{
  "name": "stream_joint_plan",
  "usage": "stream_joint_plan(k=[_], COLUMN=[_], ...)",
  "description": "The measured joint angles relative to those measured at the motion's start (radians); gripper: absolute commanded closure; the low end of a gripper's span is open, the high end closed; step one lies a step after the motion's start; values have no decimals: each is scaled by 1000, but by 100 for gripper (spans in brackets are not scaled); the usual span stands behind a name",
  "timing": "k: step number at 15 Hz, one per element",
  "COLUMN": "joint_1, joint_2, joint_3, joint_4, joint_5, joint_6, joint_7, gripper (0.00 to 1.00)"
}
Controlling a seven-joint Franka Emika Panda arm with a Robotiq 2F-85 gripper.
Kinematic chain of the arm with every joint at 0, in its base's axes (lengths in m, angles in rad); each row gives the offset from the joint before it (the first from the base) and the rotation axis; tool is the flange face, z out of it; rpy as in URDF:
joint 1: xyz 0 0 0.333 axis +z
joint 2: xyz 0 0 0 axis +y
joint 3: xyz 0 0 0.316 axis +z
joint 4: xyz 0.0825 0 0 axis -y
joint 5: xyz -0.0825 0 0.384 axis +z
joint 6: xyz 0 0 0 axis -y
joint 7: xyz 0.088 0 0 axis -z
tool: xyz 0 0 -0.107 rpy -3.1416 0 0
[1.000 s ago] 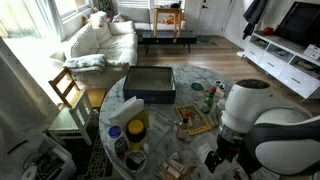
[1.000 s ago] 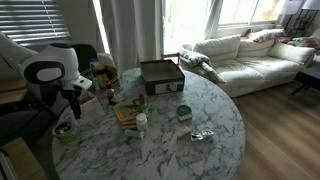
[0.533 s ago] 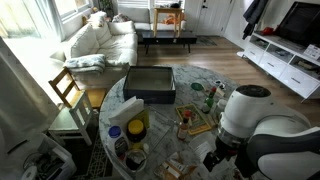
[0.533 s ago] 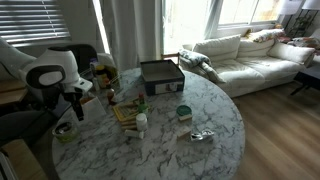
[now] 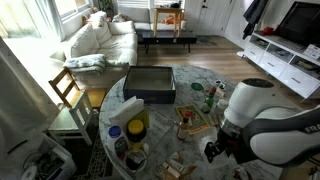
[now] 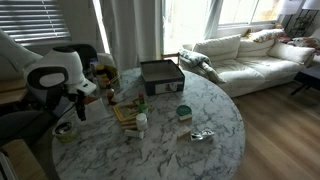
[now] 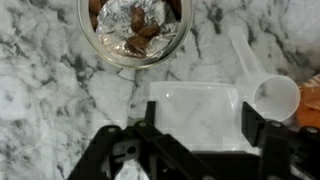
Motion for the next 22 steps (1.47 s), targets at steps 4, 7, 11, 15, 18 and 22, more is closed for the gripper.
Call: stream_joint_plan(k=[4, 7, 11, 15, 18, 22], joint_1=[-41, -71, -112, -161, -181, -181], joint_2=[-18, -38, -45, -30, -24, -24], joint_3=[-47, -87, -143, -198, -213, -207], joint_4=[24, 47, 65, 64, 64, 65], joint_5=[251, 396, 574, 737, 782, 792], joint_6=[-105, -222, -346, -448, -474, -480], joint_7=[-114, -166, -233, -294, -309, -309], gripper=[45, 45, 45, 45, 20, 45])
